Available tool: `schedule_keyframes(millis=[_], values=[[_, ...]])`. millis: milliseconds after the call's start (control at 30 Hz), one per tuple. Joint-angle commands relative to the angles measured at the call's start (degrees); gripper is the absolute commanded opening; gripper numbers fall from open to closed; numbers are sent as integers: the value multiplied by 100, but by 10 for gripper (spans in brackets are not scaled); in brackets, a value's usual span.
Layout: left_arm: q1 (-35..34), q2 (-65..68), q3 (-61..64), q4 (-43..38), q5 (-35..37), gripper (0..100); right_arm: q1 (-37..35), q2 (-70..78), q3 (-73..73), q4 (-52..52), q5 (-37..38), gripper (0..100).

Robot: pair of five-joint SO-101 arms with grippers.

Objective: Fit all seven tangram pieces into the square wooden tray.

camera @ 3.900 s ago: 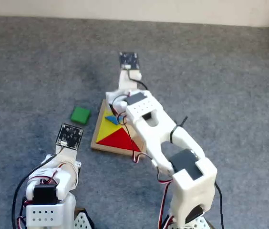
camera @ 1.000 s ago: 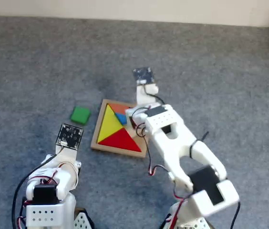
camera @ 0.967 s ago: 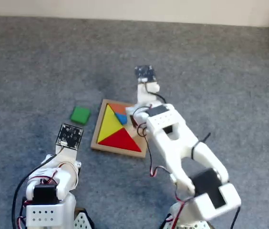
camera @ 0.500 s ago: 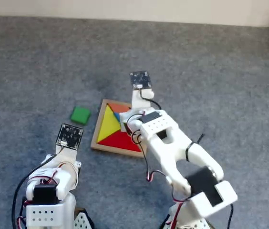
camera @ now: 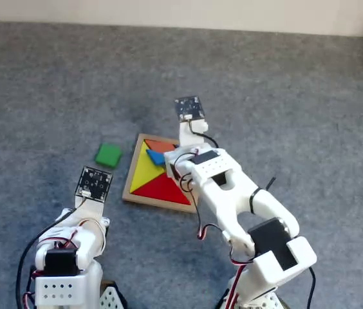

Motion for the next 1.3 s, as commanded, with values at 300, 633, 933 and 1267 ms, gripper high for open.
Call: schedule_keyframes(millis=[300,633,933,1267], values=[[-66,-40,101,18,18,5,-277,-1024,-180,-136,-510,4],[-66,-40,101,18,18,5,-593,224,-760,-602,-730,4],[-66,-40,101,18,18,5,-215,312,-840,-215,-440,4],[-66,-40,101,18,18,5,242,286,-866,48,-211,4]])
